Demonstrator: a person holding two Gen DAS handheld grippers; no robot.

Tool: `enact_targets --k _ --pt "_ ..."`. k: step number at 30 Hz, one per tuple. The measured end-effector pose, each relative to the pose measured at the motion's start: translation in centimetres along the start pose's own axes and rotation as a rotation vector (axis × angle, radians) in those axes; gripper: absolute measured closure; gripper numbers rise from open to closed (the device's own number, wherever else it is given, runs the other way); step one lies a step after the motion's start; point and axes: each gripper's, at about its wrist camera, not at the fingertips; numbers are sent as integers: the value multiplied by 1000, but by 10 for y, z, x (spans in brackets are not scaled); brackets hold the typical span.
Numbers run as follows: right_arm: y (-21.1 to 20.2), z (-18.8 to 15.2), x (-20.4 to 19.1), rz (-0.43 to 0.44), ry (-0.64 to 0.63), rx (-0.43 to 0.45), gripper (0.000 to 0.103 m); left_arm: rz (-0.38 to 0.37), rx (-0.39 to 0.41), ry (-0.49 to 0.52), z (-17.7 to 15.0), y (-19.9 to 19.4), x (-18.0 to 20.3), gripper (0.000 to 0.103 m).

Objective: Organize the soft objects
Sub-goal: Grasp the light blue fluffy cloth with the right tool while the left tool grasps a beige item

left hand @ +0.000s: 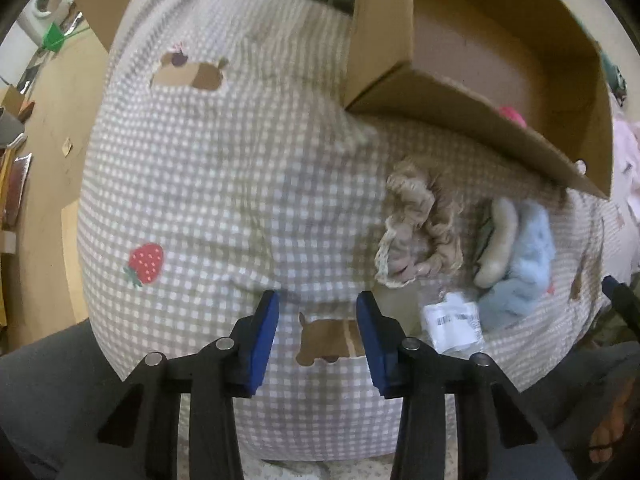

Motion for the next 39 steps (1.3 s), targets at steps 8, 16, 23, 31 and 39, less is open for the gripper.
enact_targets --k 8,16,23,31,39 --pt "5 1 6 11 24 -31 22 -65 -7 40 -3 2 17 66" --pt "11 0 -1 -8 -3 -46 22 -108 25 14 2 -4 30 66" --pt "15 -1 -5 -24 -13 -57 22 -187 -19 6 4 12 29 66" --pt "16 -1 -1 -33 4 -58 22 -286 -37 0 6 27 49 78" --pt "12 -1 0 -33 7 -39 22 -283 3 25 -1 9 55 97"
Point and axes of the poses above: each gripper's, at about its wrist camera, not at the fingertips, and y roughly the way its jaws point, x to its right, z to its top, and after that the axes turned 3 degrees about -x, right-handed
